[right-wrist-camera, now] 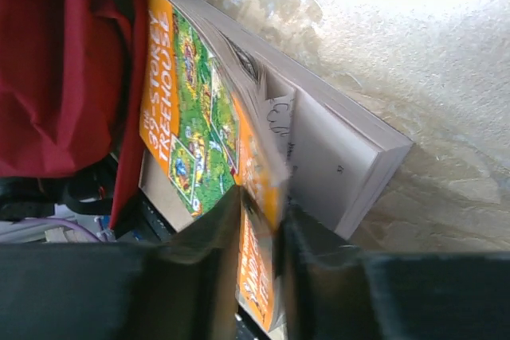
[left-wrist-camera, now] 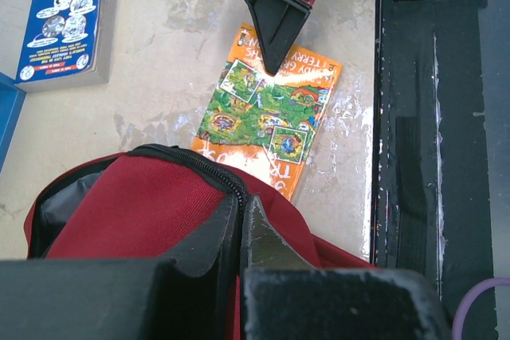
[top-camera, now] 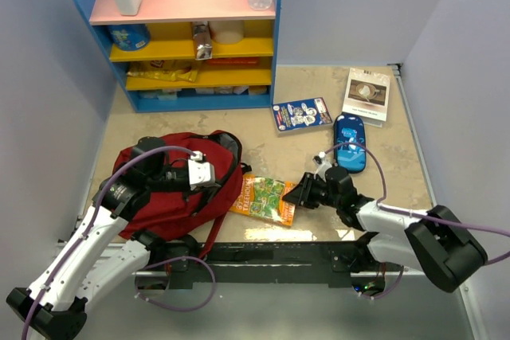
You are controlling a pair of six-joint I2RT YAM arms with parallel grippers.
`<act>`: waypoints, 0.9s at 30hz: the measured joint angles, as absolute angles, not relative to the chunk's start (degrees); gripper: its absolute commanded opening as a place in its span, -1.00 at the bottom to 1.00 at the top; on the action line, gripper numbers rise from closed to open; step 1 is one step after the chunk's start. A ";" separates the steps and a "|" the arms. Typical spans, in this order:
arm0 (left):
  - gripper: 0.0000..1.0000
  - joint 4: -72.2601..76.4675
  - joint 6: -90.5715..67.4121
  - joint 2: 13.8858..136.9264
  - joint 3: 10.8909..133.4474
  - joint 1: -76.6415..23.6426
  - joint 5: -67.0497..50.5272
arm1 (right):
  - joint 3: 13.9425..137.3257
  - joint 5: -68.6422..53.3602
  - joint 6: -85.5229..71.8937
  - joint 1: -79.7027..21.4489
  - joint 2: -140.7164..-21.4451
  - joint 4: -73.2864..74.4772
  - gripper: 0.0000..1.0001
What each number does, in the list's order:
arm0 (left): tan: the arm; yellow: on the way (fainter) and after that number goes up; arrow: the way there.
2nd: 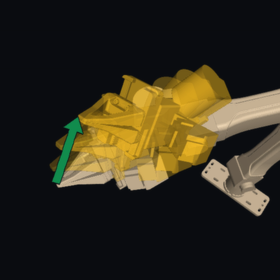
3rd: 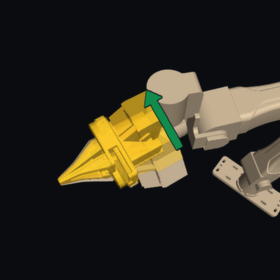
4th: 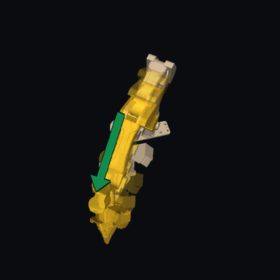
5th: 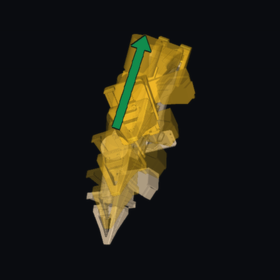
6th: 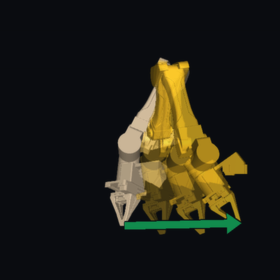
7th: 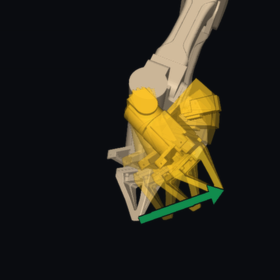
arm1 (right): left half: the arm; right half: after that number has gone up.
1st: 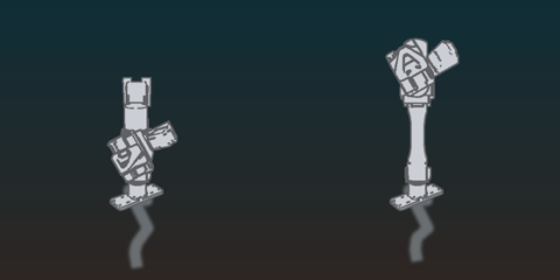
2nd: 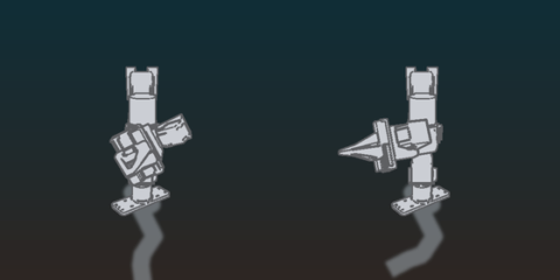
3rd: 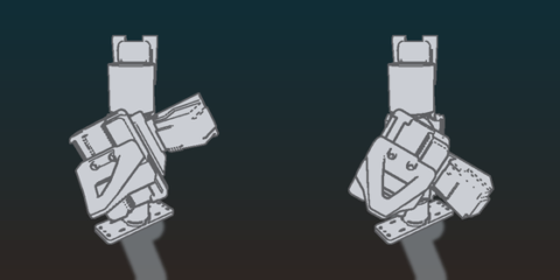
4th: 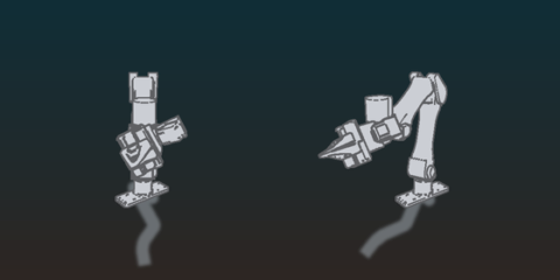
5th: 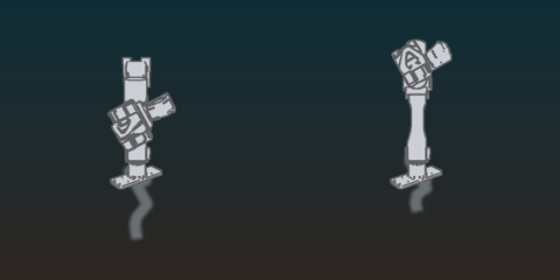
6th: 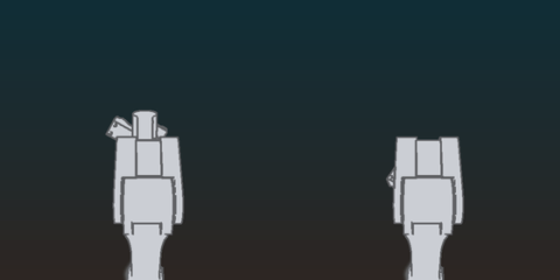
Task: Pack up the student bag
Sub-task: Pick up the book from the center of the board, then place the book in the student bag.
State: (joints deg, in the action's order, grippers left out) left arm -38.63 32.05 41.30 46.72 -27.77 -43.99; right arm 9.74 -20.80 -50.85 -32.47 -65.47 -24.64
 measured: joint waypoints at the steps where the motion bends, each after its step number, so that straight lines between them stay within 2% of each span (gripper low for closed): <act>1: -1.00 -38.63 32.05 41.30 46.72 -27.77 -44.05 | 9.76 -20.80 -50.43 -32.56 -66.50 -25.61 -0.90; 3: -1.00 -38.63 32.05 41.30 46.72 -27.77 -44.23 | 9.78 -20.75 -49.91 -32.62 -67.05 -25.71 -1.00; 8: -1.00 -38.72 32.10 41.45 46.81 -27.77 -44.34 | 14.35 -19.57 -47.42 -32.97 -58.67 -14.79 -1.00; 12: -1.00 -38.72 32.12 41.82 47.11 -27.77 -44.38 | 25.85 -17.41 -44.18 -32.67 -49.95 -2.11 -1.00; 17: -1.00 -38.87 32.14 41.52 47.16 -27.49 -45.39 | 38.09 -15.99 -42.41 -30.87 -48.49 2.17 -1.00; 27: -1.00 -39.09 32.23 39.88 46.96 -26.89 -46.33 | 32.10 -21.63 -53.04 -30.83 -50.33 -3.70 -1.00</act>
State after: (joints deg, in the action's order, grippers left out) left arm -39.09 32.23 39.88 46.96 -26.89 -46.33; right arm 32.10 -21.63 -53.04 -30.83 -50.33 -3.70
